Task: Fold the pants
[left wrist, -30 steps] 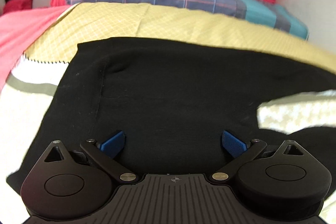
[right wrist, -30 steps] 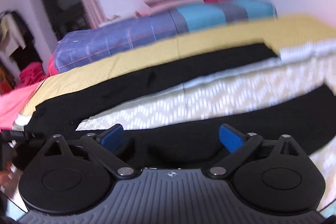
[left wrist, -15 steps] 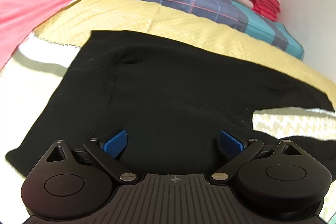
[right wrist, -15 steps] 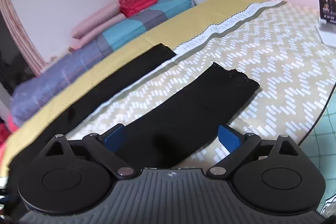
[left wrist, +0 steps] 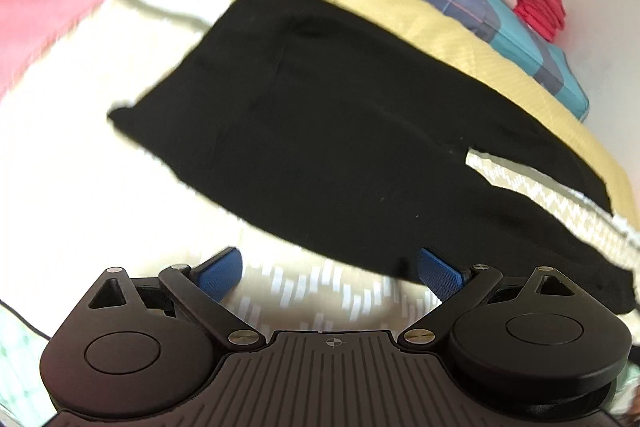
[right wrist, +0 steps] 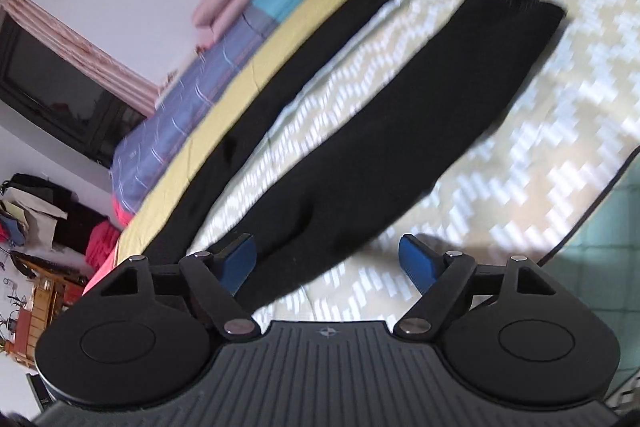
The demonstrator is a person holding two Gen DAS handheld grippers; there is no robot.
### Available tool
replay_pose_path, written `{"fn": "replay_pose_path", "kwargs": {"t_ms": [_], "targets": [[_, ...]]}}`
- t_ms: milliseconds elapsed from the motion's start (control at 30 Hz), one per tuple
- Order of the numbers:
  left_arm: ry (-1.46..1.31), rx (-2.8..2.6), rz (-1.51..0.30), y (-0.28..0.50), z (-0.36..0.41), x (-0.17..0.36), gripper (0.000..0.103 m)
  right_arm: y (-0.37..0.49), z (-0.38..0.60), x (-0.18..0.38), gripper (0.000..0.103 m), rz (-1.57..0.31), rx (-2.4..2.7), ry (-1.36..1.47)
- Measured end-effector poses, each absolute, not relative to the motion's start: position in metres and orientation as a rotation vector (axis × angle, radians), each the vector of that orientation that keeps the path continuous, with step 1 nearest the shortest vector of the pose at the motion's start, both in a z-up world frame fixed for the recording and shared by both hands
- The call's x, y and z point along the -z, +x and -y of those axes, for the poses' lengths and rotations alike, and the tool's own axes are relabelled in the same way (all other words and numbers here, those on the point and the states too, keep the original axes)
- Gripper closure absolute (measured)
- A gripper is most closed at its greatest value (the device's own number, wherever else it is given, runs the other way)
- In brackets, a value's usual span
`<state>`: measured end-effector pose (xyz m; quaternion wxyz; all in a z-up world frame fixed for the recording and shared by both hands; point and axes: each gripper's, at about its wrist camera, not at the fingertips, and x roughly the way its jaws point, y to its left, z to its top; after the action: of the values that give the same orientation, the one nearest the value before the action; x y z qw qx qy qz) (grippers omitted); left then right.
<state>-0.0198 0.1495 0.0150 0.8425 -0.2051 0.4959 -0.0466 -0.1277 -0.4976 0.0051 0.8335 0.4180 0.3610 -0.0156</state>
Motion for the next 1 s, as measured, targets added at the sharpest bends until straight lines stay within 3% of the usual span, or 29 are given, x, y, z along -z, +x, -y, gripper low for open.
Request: {"fn": "replay_pose_path", "kwargs": {"t_ms": [433,533,633,700,733,833,900,1000], "targets": [[-0.686,0.156,-0.913,-0.002,-0.172,-0.003,0.0,-0.118,0.506,0.005,0.022,-0.692,0.049,0.951],[-0.718,0.167,-0.871,-0.005,-0.176,-0.001,0.0,-0.122,0.509,0.009,0.027,-0.665,0.053,0.98],[-0.738,0.146,-0.85,-0.005,-0.179,0.001,0.0,-0.123,0.509,0.009,0.045,-0.654,0.081,0.955],[-0.729,0.116,-0.85,-0.003,-0.18,0.002,0.0,-0.121,0.505,0.008,0.083,-0.666,0.136,0.889],[-0.72,0.099,-0.853,-0.003,-0.18,0.003,0.0,-0.12,0.504,0.008,0.09,-0.675,0.163,0.854],[-0.713,0.073,-0.852,-0.002,-0.183,0.006,0.005,-0.122,0.503,0.008,0.092,-0.67,0.163,0.827],[-0.708,0.062,-0.849,-0.002,-0.185,0.003,0.014,-0.122,0.5,0.005,0.093,-0.671,0.171,0.798],[-0.651,0.072,-0.805,-0.004,-0.182,-0.014,0.017,-0.115,0.493,-0.013,0.094,-0.652,0.157,0.733]]}}
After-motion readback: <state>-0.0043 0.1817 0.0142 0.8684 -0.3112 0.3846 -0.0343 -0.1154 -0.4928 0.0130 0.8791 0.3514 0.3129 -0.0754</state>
